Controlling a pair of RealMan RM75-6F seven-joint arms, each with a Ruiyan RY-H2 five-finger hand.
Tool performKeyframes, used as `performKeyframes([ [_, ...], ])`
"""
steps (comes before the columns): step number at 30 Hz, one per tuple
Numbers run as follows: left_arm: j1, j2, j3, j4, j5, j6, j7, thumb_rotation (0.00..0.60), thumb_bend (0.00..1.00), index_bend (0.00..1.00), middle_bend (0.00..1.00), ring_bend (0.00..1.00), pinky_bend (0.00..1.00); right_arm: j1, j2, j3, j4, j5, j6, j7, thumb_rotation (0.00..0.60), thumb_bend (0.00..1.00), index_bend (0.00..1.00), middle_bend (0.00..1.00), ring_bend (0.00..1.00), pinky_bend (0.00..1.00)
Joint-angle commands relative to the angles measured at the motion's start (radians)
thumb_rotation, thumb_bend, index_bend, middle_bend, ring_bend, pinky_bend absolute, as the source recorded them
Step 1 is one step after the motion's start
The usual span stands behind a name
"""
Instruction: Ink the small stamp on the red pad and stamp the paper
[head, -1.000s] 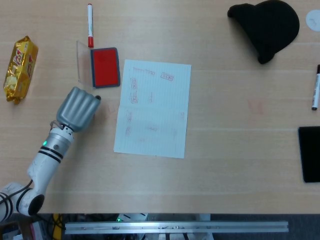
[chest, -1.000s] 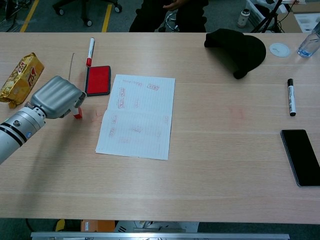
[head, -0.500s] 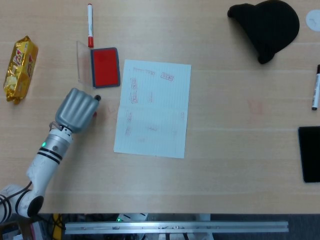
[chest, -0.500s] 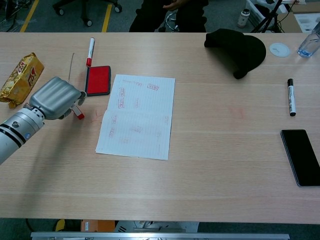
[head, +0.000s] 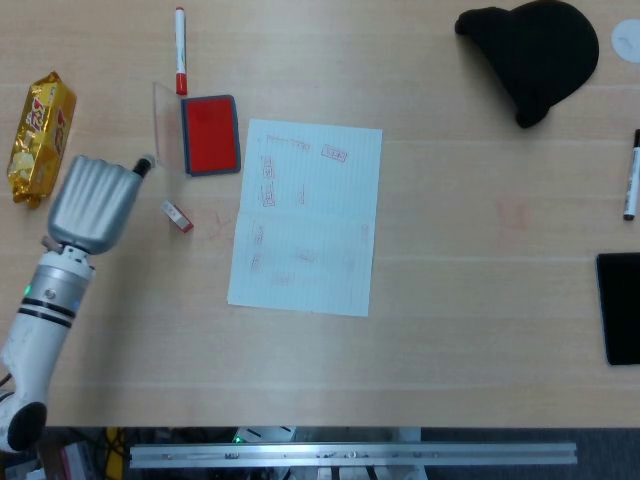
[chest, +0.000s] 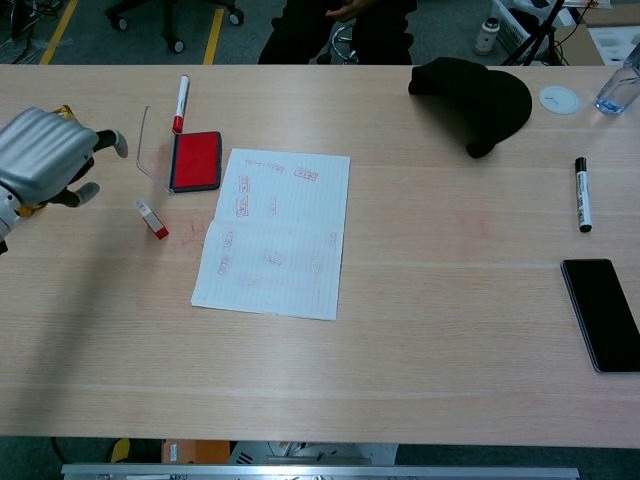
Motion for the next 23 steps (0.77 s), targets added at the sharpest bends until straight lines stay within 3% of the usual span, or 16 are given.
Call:
performKeyframes([
  [1, 0.046, 0.110, -0.050, -0.107, -0.073, 0.029, -0.112, 0.600, 0.29, 0.32, 0.81, 0.85, 1.00, 0.018, 0.008, 0.003, -0.011, -0.003, -0.025, 0.001, 0.600, 0.05, 0.30, 0.38, 0.34, 0.48],
  [7, 0.120, 0.199, -0.054, -0.128, -0.104, 0.074, -0.237, 0.600, 0.29, 0.33, 0.70, 0.73, 1.00, 0.052, 0.000, 0.009, -0.012, -0.007, -0.067, -0.010, 0.600, 0.05, 0.30, 0.38, 0.34, 0.48],
  [14, 0.225, 0.213, -0.009, -0.111, -0.022, 0.199, -0.358, 0.600, 0.29, 0.43, 0.71, 0.74, 1.00, 0.070, -0.041, 0.009, 0.032, -0.063, -0.039, 0.002, 0.600, 0.06, 0.32, 0.44, 0.35, 0.48],
  [23, 0.329, 0.208, 0.066, -0.129, 0.057, 0.287, -0.377, 0.600, 0.29, 0.47, 0.74, 0.76, 1.00, 0.067, -0.071, 0.005, 0.087, -0.108, 0.019, 0.042, 0.600, 0.06, 0.44, 0.50, 0.40, 0.52],
])
